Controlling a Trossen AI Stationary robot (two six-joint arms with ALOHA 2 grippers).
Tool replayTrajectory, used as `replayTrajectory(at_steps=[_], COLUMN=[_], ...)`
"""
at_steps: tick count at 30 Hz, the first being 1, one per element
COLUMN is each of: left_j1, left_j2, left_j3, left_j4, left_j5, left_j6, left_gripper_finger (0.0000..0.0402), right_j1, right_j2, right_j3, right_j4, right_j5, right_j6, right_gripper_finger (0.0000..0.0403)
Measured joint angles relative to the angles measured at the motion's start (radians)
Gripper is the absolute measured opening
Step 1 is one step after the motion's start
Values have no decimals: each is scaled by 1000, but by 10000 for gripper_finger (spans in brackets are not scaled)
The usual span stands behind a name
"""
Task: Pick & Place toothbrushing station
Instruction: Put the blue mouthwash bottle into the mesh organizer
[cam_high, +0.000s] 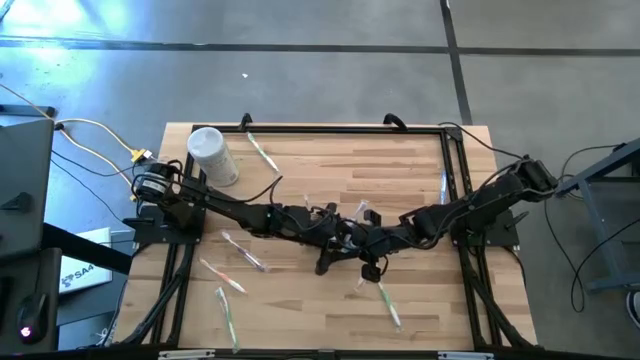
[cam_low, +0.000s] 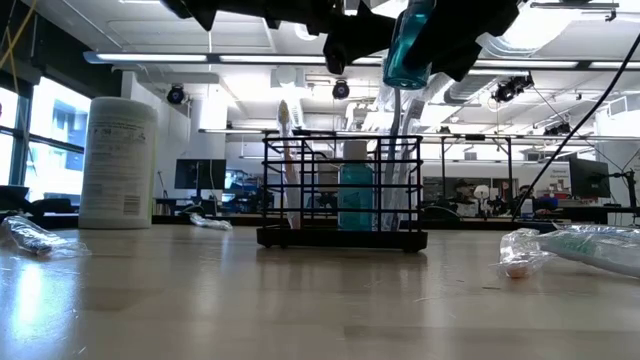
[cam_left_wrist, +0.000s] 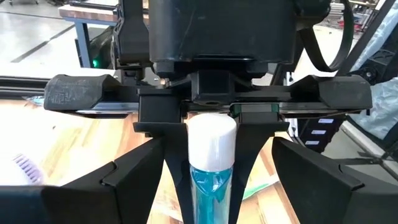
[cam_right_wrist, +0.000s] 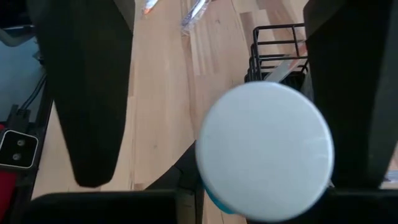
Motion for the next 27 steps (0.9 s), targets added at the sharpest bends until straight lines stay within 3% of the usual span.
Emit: replayTrajectory(at_steps=[14,27], left_j1=[0,0], left_j2=[0,0], left_j3=[2,2], left_j4=[8,8], left_j5=[-59,-52], left_j6=[33,37], left_gripper_finger=[282,99], right_j1=[1,0], right_j2=[0,0], right_j3=[0,0], right_j4=[3,0], right_j5=[-9,-2], right_j6=[-9,-6], right_gripper_finger=[58,58])
